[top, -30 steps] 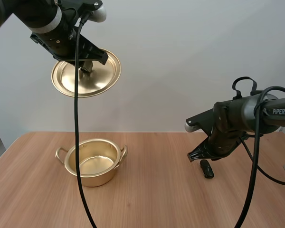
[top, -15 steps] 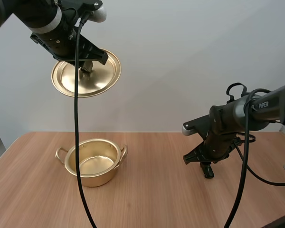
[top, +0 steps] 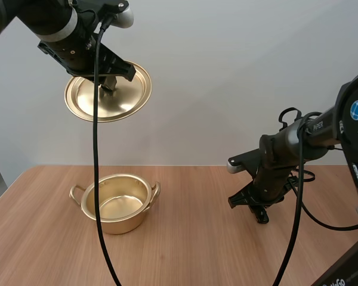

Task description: Open the pot, put the car inside, and close it

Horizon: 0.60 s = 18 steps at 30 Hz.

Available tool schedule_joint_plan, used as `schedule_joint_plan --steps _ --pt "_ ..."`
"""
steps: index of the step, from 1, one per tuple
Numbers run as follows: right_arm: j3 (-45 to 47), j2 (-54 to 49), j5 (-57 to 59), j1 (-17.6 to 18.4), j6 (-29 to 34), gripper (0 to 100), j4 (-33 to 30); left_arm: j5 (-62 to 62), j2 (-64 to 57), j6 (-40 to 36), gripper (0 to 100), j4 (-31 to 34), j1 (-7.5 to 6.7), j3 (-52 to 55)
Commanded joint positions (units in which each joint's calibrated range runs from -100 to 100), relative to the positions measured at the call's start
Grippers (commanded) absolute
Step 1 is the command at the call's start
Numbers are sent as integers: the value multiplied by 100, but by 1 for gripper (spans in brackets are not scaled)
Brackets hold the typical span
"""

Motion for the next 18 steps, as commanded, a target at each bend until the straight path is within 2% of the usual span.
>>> schedule_joint_plan --steps 1,10,12,15,16,18 --pt "-9 33 -32 -1 -9 53 7 0 -3 6 0 0 2 -7" --pt "-9 161 -192 -1 -9 53 -146 0 -3 6 0 0 2 -7" --pt "-9 235 -195 -1 -9 58 -155 0 -3 6 0 0 2 -7" --pt "-9 351 -254 -1 -9 76 -197 0 -3 6 0 0 2 -7" --pt "-9 383 -253 -1 -9 78 -197 0 -3 6 0 0 2 -7" --pt "-9 396 -326 -1 -9 75 -205 0 -3 6 0 0 2 -7"
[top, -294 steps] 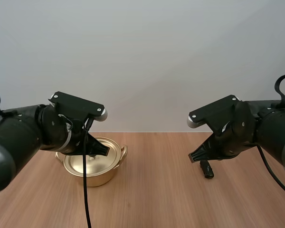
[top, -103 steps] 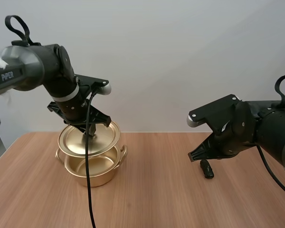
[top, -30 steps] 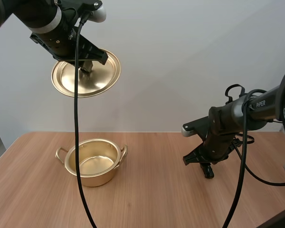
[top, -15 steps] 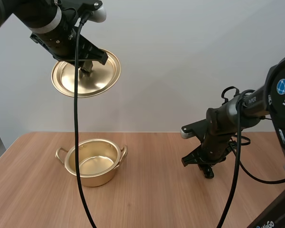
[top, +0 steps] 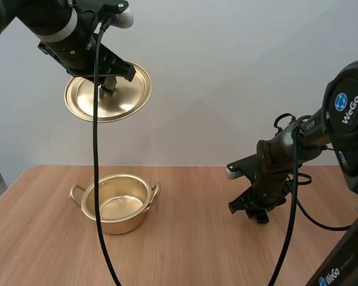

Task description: Open the pot, put the car inside, and close it

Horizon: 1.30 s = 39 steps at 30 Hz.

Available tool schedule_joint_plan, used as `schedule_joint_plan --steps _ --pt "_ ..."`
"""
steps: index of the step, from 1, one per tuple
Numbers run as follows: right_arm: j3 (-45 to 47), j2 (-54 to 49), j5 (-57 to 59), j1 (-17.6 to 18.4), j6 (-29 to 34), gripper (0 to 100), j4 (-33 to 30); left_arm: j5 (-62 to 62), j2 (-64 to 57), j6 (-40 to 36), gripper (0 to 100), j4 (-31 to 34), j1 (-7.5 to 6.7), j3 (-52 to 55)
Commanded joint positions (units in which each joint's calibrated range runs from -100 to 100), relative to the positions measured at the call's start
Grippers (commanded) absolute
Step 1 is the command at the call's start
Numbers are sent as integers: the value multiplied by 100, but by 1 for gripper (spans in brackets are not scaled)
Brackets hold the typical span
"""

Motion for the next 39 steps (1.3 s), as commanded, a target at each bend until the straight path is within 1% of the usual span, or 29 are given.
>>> schedule_joint_plan --steps 1,3,9,13,21,23,24,25,26,28,29,35,39 --pt "-9 -2 -88 -1 -1 73 -24 0 -3 6 0 0 2 -7" --pt "-9 -2 -204 -1 -1 70 -41 0 -3 6 0 0 2 -7" --pt "-9 6 -440 -1 -1 70 -80 0 -3 6 0 0 2 -7" --pt "-9 209 -368 -1 -1 70 -80 0 -3 15 0 0 2 -7" --pt "-9 624 -330 -1 103 69 -426 0 -3 15 0 0 2 -7" --pt "-9 624 -350 -1 103 61 -426 0 -3 15 0 0 2 -7" --pt "-9 624 -365 -1 103 53 -426 0 -3 15 0 0 2 -7" --pt "-9 624 -365 -1 103 43 -426 0 -3 15 0 0 2 -7" --pt "-9 624 -365 -1 103 30 -438 0 -3 15 0 0 2 -7" --pt "-9 624 -365 -1 103 3 -483 0 -3 15 0 0 2 -7" --pt "-9 624 -365 -1 103 0 -503 0 -3 15 0 0 2 -7" --pt "-9 583 -365 -1 103 0 -592 0 -3 27 0 0 2 -7" --pt "-9 236 -563 -1 103 0 -639 0 -3 27 0 0 2 -7"
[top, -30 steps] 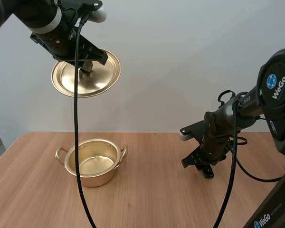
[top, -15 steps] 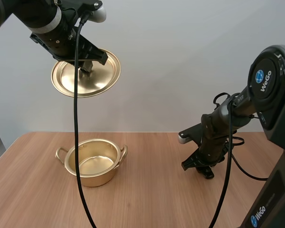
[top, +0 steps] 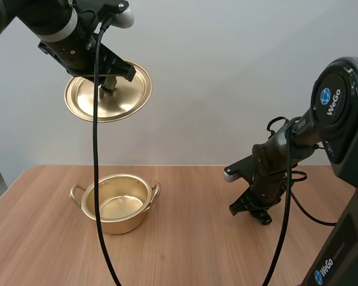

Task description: Open the pot, put the car inside, and close it

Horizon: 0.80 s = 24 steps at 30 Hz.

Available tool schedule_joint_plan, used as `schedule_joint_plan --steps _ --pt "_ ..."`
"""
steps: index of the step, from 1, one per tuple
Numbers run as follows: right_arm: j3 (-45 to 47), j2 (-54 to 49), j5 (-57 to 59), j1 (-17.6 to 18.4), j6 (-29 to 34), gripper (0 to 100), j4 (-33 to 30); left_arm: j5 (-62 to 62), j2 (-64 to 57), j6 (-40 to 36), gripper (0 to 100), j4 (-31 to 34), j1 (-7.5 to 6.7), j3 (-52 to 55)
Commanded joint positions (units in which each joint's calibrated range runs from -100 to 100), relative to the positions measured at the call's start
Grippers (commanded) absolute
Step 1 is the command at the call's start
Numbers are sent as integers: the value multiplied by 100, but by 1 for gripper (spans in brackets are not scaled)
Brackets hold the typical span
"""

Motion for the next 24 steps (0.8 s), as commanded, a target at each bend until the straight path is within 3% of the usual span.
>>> schedule_joint_plan --steps 1,5,10,14,19,21,24 --pt "-19 -289 -231 -1 2 0 34 0 -3 8 0 0 2 -7" --pt "-19 -960 -408 -1 -132 0 366 0 -3 8 0 0 2 -7" --pt "-19 -1671 -373 -1 -1102 0 1640 0 -3 30 0 0 2 -7" --pt "-19 -2124 175 -1 -2267 0 3126 0 -3 30 0 0 2 -7" --pt "-30 -2497 1549 -1 -4026 0 5427 0 -3 41 0 0 2 -7" --pt "-162 -2531 2368 -1 -4483 0 6071 0 -3 41 0 0 2 -7" --pt "-491 -2531 3449 6 -4656 0 6694 0 -3 50 0 0 2 -7"
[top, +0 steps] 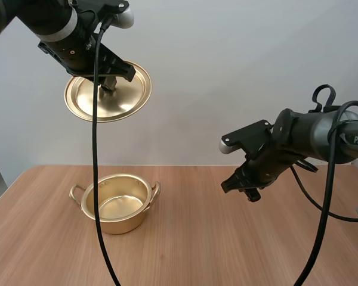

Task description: Open the pot, put the car inside, and close it

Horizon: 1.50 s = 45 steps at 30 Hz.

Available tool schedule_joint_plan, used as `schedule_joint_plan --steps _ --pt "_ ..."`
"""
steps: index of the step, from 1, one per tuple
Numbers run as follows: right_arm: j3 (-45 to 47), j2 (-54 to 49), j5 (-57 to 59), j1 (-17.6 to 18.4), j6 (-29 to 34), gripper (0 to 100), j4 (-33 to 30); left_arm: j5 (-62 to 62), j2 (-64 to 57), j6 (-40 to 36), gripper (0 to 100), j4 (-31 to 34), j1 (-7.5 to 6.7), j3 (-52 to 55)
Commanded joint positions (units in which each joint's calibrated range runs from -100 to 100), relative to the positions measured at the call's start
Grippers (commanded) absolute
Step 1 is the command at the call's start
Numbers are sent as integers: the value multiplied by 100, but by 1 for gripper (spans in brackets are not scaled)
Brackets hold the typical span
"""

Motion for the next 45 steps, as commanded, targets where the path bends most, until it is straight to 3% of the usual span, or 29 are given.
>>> schedule_joint_plan --steps 1,11,24,29,45 --pt "-291 2 1507 34 -1990 0 3496 0 -3 18 0 0 2 -7" --pt "-1095 2 1951 922 -1990 0 3319 0 -3 28 0 0 2 -7" --pt "-1095 980 524 2054 -2101 0 2807 0 -3 28 0 0 2 -17" --pt "-1175 1277 -198 2277 -2285 0 2848 0 -58 28 0 -105 2 -282" --pt "-2302 2574 344 2355 -2322 0 2925 0 -58 28 0 -287 2 -509"
